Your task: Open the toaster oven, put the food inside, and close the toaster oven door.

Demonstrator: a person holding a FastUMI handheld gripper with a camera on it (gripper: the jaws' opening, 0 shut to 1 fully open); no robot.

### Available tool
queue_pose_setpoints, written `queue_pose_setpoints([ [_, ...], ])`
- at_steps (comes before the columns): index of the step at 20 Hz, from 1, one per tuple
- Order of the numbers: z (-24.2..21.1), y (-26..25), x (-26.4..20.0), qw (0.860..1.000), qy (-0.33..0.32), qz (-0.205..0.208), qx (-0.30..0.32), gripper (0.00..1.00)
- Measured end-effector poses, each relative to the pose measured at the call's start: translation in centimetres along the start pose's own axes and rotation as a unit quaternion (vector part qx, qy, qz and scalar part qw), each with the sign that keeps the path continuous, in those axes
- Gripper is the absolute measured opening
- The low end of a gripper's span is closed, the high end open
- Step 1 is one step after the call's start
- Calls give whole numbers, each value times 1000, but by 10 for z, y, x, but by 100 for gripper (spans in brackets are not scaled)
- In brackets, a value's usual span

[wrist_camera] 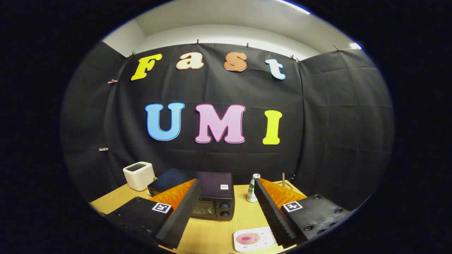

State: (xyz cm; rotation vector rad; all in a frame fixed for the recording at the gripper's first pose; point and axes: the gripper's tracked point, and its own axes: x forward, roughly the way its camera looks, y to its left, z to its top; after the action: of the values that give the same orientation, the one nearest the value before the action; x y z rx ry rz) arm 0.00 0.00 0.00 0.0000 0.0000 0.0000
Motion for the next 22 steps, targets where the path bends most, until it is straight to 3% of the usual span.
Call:
queue_pose_setpoints([
  [22,-18,10,4,999,28,8,27,98],
])
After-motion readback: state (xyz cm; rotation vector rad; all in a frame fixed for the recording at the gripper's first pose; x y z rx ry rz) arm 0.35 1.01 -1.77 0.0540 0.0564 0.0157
